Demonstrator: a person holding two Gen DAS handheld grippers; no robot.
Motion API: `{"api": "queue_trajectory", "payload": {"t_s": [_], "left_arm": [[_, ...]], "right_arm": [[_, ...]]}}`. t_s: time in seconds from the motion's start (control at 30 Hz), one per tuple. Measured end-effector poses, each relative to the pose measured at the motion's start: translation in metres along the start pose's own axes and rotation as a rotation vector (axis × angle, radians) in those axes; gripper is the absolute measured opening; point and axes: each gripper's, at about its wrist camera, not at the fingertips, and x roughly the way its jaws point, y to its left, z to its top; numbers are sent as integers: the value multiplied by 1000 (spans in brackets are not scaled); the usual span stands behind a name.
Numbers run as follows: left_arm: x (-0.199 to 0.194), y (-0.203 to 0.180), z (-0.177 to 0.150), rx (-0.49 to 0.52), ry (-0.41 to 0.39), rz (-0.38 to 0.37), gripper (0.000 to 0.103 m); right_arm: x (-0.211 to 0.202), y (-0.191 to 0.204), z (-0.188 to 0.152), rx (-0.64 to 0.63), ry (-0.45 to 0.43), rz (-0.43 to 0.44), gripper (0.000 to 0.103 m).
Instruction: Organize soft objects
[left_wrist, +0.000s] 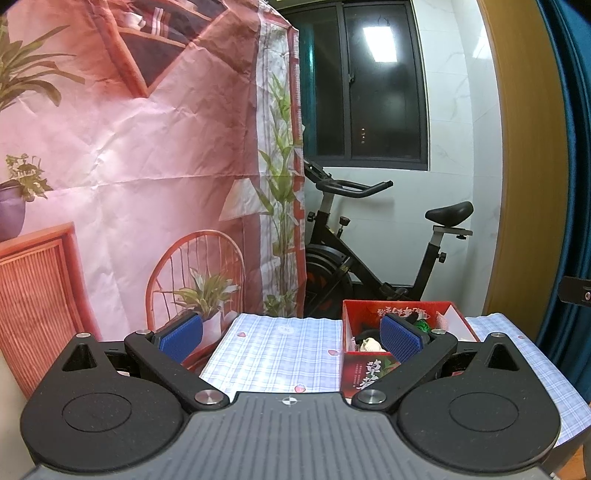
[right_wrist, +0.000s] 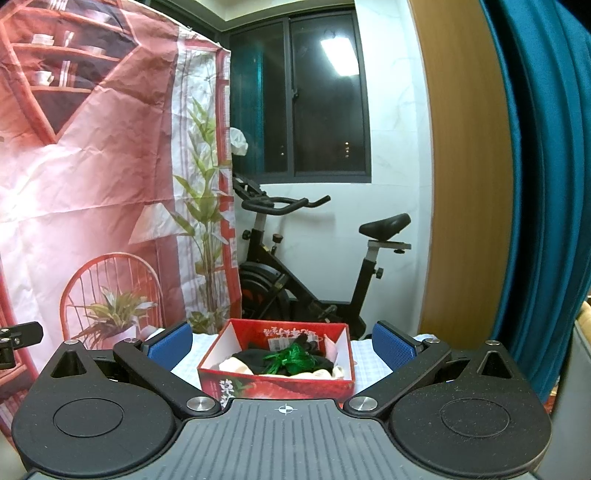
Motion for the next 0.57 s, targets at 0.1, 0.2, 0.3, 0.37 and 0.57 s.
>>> {"api": "queue_trajectory", "payload": {"t_s": [0.1,0.2,0.3,0.37,0.57], "left_arm": [[0,0,0,-5,1,0,103],[0,1,-1,-5,4,5,103],[-1,1,-1,-4,2,7,103],[-1,1,-1,-11,2,5,103],[-1,0,-1,-6,-2,8,103]], "right_arm": [[1,-1,0,-1,1,2,103],[1,2,-2,-4,3,-1,103],[2,3,-3,-1,3,0,103],[2,2,-2,-3,3,-1,103],[4,3,-5,1,6,-2,103]]}}
